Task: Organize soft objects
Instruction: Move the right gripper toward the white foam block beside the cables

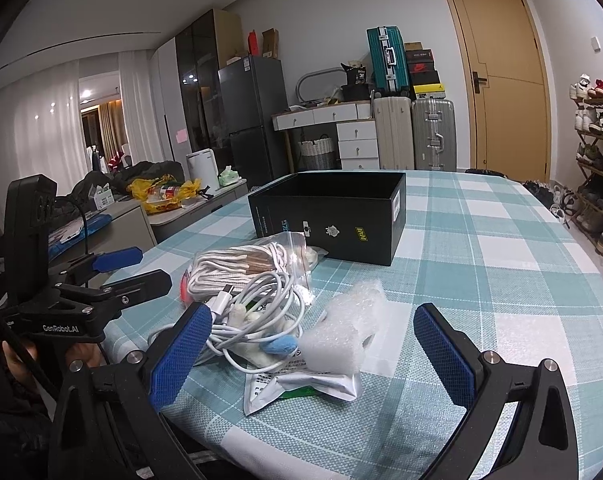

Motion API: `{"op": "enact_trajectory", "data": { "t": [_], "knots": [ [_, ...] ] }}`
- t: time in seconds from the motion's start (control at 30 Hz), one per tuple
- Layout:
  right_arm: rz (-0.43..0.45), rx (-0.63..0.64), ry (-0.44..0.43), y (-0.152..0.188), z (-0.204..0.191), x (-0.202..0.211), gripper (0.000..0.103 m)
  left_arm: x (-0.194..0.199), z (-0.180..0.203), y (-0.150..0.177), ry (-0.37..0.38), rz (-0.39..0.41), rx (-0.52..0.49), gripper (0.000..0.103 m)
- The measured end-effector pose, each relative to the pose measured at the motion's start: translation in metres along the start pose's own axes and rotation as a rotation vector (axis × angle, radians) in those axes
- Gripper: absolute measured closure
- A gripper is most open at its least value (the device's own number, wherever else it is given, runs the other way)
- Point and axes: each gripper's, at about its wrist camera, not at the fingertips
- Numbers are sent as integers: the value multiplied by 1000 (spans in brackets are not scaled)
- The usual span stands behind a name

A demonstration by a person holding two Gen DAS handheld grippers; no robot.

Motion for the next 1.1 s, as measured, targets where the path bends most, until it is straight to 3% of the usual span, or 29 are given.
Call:
{"op": "enact_trajectory", "data": {
  "t": [0.9,1.1],
  "knots": [
    [-19,-16,14,-2,6,-9,0,-1,5,1,-2,3,-24,0],
    [-13,-2,71,-3,7,-11,0,-1,9,1,7,5,-39,0]
  ]
}}
Point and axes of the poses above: each gripper's, at about its wrist camera, not at the fingertips, and x roughly against the way its jaws point, z to its right, y to its underside, and after that the axes turned 11 degrees about -x, right-handed
